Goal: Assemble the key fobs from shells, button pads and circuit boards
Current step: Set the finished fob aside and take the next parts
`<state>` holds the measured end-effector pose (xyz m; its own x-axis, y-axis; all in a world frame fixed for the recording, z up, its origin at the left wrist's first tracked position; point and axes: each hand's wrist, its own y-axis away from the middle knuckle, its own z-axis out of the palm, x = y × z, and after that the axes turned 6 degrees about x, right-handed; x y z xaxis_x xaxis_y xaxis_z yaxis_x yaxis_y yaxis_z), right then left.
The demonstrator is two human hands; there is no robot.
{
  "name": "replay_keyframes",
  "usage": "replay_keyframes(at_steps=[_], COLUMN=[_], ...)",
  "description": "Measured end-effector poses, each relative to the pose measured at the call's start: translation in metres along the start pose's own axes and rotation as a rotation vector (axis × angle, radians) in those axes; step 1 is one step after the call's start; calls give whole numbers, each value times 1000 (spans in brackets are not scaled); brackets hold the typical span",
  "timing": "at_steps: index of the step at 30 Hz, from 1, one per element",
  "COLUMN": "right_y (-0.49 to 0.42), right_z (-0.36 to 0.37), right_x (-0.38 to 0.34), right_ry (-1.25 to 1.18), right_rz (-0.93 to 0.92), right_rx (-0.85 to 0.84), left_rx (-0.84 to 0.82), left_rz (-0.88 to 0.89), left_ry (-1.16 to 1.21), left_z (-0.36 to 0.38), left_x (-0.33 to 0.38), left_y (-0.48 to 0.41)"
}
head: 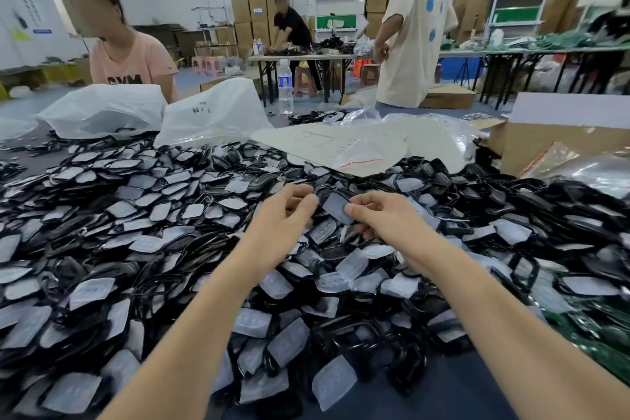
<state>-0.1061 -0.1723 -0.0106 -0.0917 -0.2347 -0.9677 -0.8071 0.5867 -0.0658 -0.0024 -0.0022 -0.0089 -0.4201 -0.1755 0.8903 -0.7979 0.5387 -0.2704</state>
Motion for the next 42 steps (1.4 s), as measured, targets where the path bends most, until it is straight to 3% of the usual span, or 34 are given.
replay_keyframes(at_steps=[7,12,17,26,35,42], right_y=[41,61,68,67,65,65], right_z=[-46,-64,-74,-84,-83,-81], right_x=[12,24,41,56,65,65], right_ry=[-24,-269,-338,-260,-468,-466], right_rz=[-77,-76,-67,-68,-68,-64], right_rx=[142,164,178,134,49,75], left_rx=[-59,-12,-15,-119,-78,-73], left_rz=[61,21,15,-33,-26,-30], left_ry=[182,292,342,396,404,392], left_z=[67,103,128,135,137,136], left_x=[13,25,30,23,23,22], left_y=[23,39,50,56,56,56])
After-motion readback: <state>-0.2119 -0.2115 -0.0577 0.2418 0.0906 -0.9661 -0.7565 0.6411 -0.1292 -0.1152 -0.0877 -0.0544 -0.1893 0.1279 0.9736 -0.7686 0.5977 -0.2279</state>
